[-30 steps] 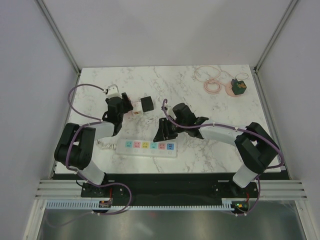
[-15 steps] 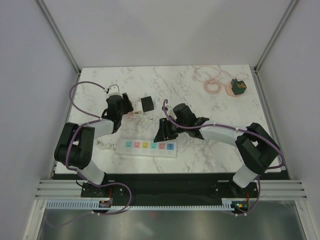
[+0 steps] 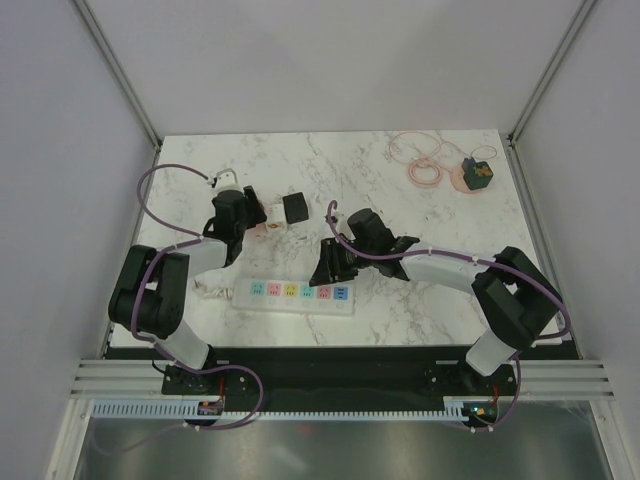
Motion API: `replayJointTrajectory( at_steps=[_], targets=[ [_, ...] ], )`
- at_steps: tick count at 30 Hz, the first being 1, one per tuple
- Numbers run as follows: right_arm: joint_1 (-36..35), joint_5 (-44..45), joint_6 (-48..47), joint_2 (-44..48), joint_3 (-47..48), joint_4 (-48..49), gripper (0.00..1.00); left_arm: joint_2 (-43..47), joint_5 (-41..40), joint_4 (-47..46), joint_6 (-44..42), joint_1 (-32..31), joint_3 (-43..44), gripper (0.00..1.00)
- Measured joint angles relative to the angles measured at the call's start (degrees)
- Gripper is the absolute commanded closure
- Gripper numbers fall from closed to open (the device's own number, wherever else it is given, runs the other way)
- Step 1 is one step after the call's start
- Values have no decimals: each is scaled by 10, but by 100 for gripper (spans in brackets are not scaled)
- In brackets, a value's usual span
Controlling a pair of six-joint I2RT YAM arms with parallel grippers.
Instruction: Pull the plug off the socket
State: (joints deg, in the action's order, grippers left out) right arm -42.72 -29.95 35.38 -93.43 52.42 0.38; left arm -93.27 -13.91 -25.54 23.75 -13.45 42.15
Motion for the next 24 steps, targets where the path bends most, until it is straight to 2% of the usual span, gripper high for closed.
replayJointTrajectory(
  at_steps=[3,5,9,10,11,17,24],
  targets=[
    [0,0,0,0,-2,0,51,1,1,1,0,0,0,64],
    [0,0,0,0,-4,0,52,3,2,2,0,0,-3,58],
    [0,0,0,0,-7,0,51,14,6,2,0,0,-15,53],
    [0,0,0,0,-8,0,51,17,6,2,0,-1,-17,50],
    [0,0,0,0,-9,0,51,20,5,2,0,-2,-20,41],
    [0,0,0,1,-14,1,51,35,2,4,0,-12,-37,20],
    [0,0,0,1,-14,5,51,70,-10,5,2,-17,-52,10]
  ],
)
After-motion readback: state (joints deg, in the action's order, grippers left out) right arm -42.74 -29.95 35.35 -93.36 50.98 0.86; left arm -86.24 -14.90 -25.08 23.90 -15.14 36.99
